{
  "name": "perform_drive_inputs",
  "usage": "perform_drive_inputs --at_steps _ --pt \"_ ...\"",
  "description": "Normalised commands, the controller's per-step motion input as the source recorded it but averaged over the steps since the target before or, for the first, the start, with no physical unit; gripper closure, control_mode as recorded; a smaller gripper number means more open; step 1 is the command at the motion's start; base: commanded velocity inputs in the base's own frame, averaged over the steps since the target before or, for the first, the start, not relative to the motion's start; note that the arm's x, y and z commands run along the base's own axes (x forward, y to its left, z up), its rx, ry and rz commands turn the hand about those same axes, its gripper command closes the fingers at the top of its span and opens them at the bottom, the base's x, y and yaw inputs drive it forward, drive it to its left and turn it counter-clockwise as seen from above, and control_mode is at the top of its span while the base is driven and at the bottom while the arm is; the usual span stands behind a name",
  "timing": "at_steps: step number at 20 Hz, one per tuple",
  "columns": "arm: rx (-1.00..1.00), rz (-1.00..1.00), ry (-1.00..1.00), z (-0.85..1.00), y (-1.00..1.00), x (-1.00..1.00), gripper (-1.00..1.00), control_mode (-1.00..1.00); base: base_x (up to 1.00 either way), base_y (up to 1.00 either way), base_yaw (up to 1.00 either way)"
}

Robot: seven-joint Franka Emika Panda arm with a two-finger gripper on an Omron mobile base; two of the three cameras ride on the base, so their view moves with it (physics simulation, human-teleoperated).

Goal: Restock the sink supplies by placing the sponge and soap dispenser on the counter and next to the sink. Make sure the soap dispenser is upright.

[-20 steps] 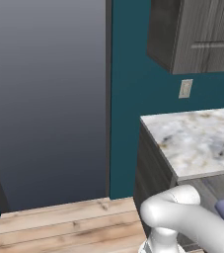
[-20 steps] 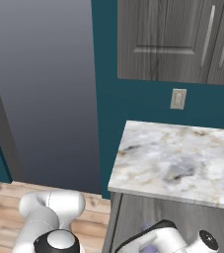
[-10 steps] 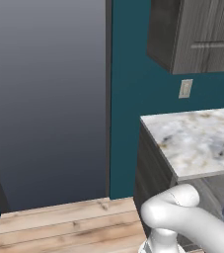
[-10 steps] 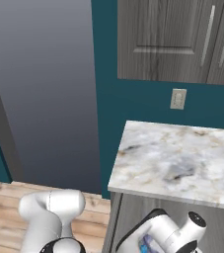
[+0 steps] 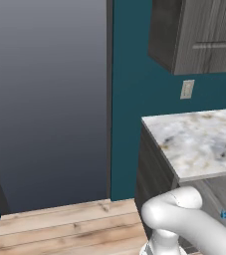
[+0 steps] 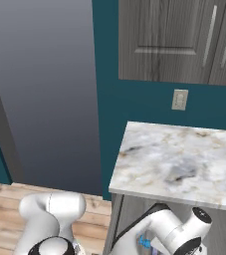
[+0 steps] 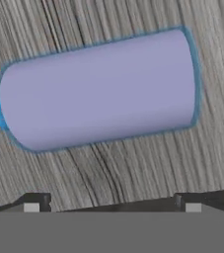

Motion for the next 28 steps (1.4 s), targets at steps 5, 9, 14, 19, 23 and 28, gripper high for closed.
perform_drive_inputs --at_steps 5,9,14,19,23,28 --pt "-0.01 -0.15 0.00 0.53 0.58 0.02 -1.00 -1.00 0.00 0.00 0.00" --pt "0.00 -0.30 0.00 0.28 0.74 0.00 -1.00 -1.00 0.00 0.00 0.00" --pt "0.00 -0.56 0.00 0.02 0.58 0.00 -1.00 -1.00 0.00 0.00 0.00" --pt "0.00 -0.64 0.05 0.00 0.20 0.00 -1.00 -1.00 0.00 0.00 0.00" --pt "0.00 -0.60 0.17 0.02 0.29 0.08 -1.00 -1.00 0.00 0.00 0.00" --pt "-0.03 -0.50 0.32 0.11 0.33 0.27 -1.00 -1.00 0.00 0.00 0.00"
